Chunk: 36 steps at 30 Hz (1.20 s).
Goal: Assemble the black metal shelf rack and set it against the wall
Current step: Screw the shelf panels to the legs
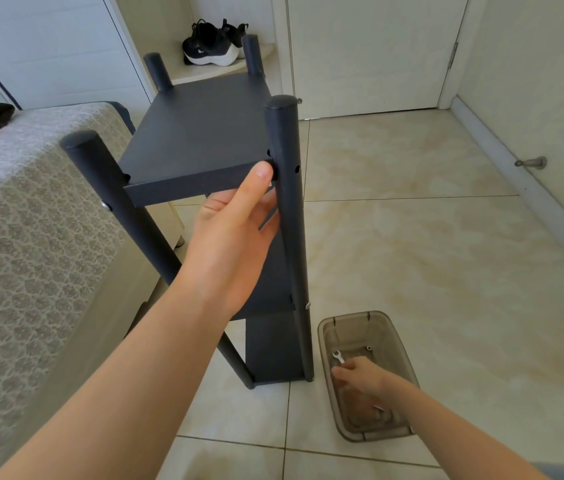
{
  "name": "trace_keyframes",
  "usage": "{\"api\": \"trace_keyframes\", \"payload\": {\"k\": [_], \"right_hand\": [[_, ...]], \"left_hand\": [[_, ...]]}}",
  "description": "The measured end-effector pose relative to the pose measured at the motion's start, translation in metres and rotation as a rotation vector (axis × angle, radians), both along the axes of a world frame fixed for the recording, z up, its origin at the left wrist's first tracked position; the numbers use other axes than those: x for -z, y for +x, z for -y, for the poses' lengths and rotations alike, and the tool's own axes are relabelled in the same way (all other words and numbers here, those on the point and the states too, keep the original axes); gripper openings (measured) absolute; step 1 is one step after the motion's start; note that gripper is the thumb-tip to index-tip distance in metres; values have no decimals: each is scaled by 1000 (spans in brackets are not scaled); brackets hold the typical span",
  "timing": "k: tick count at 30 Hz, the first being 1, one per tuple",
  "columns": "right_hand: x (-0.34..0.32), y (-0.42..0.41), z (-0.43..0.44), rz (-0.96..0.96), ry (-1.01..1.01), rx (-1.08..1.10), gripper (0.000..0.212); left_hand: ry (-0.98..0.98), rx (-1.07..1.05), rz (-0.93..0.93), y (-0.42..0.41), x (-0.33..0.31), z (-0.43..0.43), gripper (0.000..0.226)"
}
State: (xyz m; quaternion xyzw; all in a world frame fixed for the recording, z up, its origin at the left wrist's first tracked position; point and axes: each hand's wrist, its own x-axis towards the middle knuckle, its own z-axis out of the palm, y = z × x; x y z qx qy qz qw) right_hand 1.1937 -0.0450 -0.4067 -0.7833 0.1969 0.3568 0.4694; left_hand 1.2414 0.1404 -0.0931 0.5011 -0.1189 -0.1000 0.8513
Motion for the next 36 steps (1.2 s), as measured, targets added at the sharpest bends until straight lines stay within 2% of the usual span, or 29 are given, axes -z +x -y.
{"api": "trace_keyframes", "payload": {"k": [2,6,10,14,17,24,36], "right_hand": [[-1,4,11,27,-28,30,22],[6,7,45,53,-299,20,22],[15,-4,48,-26,-462,-202,18],[32,-18,29,-70,-547,-469,35],[41,-24,19,-72,-596,-575,36],[49,-23,22,-14,-617,-650,36],[58,-20,20,-71,-644,-835,35]], "left_hand": [[-1,0,-1,0,1,-1,17],[8,16,10,0,0,0,19],[24,20,12,2,1,-1,24],[27,52,38,2,1,-2,22],[22,76,55,2,1,-3,20],[18,85,59,3,2,-3,20],[29,76,63,3,2,-3,26]]}}
